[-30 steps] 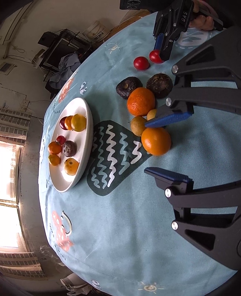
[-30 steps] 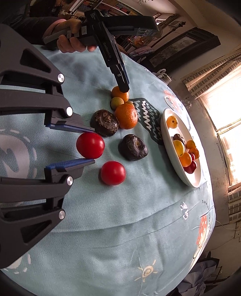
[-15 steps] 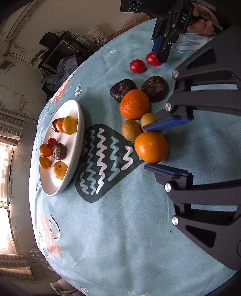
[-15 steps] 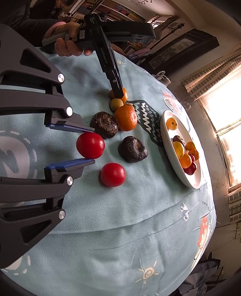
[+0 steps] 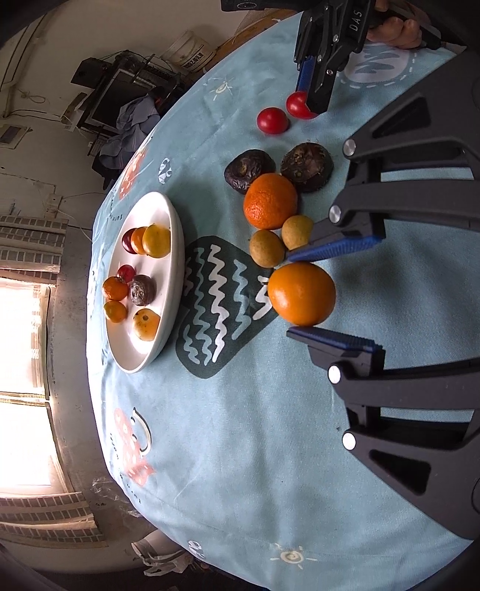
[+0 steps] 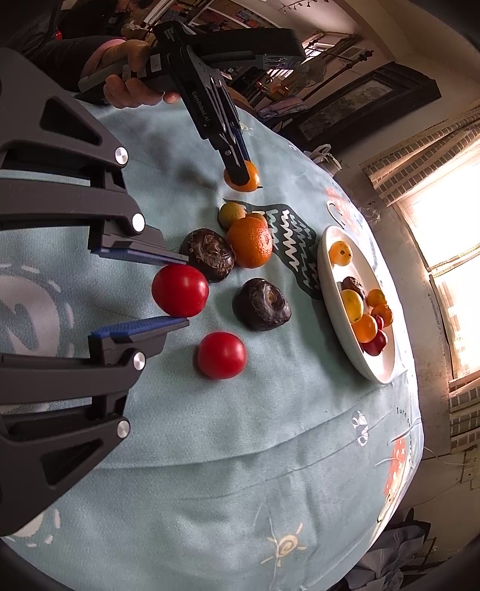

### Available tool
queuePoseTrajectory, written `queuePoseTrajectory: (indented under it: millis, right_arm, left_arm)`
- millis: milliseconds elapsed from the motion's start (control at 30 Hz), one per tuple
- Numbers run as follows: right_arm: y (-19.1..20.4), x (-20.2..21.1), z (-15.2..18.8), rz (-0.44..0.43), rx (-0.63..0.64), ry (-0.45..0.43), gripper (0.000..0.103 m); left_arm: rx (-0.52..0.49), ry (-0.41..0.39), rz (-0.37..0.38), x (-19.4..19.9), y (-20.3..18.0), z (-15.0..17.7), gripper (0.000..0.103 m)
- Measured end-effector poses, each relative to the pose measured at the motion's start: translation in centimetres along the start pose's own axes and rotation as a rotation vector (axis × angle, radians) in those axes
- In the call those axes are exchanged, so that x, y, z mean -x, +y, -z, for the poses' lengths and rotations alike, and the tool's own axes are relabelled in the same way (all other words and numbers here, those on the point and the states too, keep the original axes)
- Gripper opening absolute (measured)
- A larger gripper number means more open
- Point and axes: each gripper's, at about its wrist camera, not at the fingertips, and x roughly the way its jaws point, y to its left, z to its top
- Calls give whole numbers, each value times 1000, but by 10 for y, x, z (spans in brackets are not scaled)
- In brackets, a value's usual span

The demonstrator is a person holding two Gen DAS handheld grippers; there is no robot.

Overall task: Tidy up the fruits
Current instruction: 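Grasp an orange with the left tool while the right tool grasps a red tomato, then carry the orange and red tomato onto the white plate and open both tools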

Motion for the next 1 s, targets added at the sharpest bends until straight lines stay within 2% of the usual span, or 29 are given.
queuePoseTrajectory:
  millis: [233, 400, 533, 667, 800, 1000]
  right_arm:
    - [16, 6, 1, 29, 71, -36, 28]
    - [27, 6, -7, -19, 92, -29, 28]
    - [36, 13, -36, -68, 105, -64, 28]
    - [40, 17, -75, -31, 165, -164, 28]
    - [23, -10, -125, -7, 142, -186, 28]
    - [-10, -67, -177, 38, 122, -165, 28]
  left_arm:
    - [19, -46, 43, 16, 3, 1, 36]
    - [49, -61, 100, 26, 7, 3, 36]
    - [57, -70, 160, 39, 10, -11, 36]
    - [42, -88, 150, 44, 13, -45, 36]
    - [7, -108, 94, 18, 7, -93, 36]
    - [14, -43, 23, -62, 2, -143, 36]
